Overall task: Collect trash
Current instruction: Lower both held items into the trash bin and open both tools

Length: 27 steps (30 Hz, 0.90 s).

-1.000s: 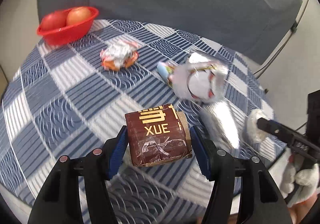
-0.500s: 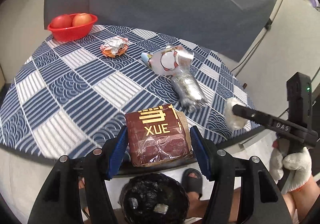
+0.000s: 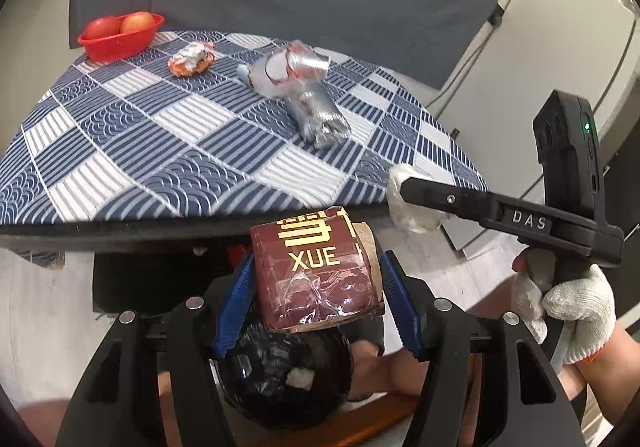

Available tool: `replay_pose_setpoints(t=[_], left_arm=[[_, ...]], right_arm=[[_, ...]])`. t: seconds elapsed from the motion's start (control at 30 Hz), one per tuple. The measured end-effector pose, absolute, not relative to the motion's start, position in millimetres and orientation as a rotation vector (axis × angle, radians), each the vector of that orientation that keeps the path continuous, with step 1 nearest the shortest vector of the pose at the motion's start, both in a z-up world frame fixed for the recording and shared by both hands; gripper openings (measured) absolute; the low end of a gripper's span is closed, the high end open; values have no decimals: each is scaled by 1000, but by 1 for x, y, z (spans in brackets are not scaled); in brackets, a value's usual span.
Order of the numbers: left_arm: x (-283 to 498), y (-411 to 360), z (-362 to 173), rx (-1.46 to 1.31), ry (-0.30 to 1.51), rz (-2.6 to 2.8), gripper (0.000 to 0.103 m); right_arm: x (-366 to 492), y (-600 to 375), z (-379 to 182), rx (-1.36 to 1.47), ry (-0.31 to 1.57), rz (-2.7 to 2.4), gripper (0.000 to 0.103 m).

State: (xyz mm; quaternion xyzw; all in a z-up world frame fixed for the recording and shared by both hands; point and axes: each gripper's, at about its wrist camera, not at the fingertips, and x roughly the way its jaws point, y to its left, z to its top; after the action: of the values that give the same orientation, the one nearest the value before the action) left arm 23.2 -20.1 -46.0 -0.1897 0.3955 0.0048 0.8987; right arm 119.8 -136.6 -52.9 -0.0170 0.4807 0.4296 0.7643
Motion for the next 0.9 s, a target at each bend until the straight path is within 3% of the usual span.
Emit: replay_pose_setpoints(t=[0.9], left_arm=[[-28,-54,-65,-402,898,-2,60]], right_arm=[[50,-175,-57,25,1087,903,50]])
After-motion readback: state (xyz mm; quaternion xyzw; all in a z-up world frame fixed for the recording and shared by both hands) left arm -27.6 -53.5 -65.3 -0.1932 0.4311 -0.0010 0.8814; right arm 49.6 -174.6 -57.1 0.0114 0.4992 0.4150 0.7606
